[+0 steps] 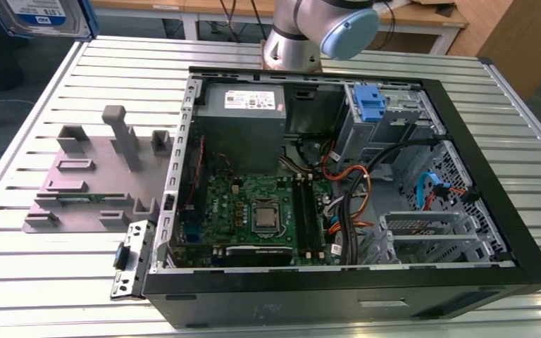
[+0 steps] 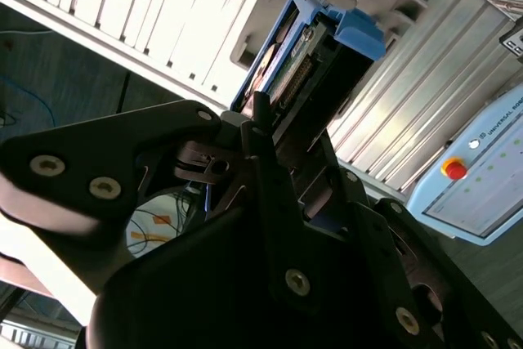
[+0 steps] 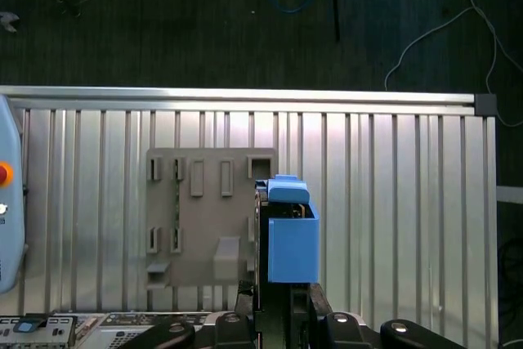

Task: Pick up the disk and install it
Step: 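Pick up the disk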

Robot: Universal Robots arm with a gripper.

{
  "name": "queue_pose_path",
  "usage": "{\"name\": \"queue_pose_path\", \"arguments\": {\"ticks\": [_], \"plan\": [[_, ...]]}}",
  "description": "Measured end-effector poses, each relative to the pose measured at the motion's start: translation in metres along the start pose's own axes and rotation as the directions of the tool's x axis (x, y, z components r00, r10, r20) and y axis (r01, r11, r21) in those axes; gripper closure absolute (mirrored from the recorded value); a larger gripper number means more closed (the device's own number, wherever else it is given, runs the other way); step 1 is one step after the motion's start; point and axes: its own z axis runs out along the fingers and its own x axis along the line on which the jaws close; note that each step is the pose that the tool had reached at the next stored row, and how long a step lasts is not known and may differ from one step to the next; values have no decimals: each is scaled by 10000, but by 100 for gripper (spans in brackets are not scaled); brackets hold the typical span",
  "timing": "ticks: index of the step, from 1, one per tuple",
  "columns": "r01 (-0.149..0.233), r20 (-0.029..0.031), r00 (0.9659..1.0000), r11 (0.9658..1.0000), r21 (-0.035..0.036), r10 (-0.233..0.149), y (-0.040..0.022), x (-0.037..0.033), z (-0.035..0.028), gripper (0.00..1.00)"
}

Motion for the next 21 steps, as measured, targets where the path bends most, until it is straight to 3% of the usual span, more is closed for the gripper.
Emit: {"name": "queue_pose_path", "arguments": {"ticks": [10, 21], "plan": [[0, 0, 10000, 10000, -1, 0, -97, -1, -2, 65], [0, 0, 10000, 10000, 0, 0, -154, -2, -3, 65]]}}
